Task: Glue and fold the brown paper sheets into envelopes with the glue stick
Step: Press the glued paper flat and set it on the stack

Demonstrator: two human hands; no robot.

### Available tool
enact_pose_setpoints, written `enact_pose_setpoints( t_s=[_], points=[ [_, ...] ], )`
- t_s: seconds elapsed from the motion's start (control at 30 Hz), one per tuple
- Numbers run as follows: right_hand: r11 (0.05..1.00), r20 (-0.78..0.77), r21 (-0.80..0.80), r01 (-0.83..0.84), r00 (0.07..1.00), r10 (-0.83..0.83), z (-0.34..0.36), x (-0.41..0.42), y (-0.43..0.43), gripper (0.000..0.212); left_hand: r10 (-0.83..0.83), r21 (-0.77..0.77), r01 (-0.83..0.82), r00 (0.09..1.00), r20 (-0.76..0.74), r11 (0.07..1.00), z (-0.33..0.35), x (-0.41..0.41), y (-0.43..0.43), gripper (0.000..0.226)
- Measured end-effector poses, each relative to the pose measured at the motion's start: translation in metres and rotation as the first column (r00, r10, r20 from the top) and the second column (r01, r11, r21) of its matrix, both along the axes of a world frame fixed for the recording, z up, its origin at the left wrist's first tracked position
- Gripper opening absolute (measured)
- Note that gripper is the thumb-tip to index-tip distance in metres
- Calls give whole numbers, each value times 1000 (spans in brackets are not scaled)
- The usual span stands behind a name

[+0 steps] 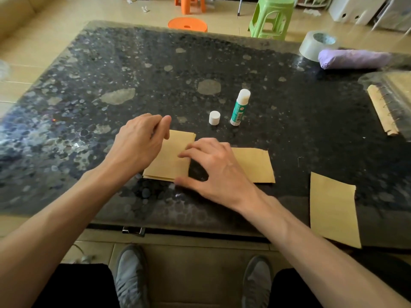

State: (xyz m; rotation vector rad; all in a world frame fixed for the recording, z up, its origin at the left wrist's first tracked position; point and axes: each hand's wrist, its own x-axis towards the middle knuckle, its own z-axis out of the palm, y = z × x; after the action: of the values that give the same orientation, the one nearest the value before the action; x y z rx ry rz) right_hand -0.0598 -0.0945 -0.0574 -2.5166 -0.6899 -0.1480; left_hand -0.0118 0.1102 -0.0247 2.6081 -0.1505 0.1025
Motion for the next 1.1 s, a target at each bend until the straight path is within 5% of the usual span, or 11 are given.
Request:
enact_pose_setpoints(
  t_s=[0.1,0.4,0.53,0.8,0.9,1.0,1.1],
  points=[
    [993,63,-114,-26,997,34,-5,-6,11,57,13,-20,-13,1000,16,1000,0,2,0,52],
    [927,297,-358,-116,927,230,4,-17,18,20,3,-27,-1,998,64,1000,1,2,-2,43],
    [934,327,-339,-118,916,234,9,-21,19,23,-2,-29,4,997,72,1000,0,2,-3,39],
    [996,217,-87,-37,975,55,3,-15,11,24,-110,-228,104,994,-15,968,9,-1,-6,14],
    [992,214,125,25,975,-51,7,-13,-1,12,-197,-433,124,972,-127,893,18,-7,-10,28],
    [903,84,375,208,963,-257,14,-10,-20,14,-259,-597,85,942,-213,798,30,-14,-18,60],
    [716,-162,565,410,906,-391,24,-8,-42,16,-270,-627,89,942,-199,774,33,-16,-26,50]
  ],
)
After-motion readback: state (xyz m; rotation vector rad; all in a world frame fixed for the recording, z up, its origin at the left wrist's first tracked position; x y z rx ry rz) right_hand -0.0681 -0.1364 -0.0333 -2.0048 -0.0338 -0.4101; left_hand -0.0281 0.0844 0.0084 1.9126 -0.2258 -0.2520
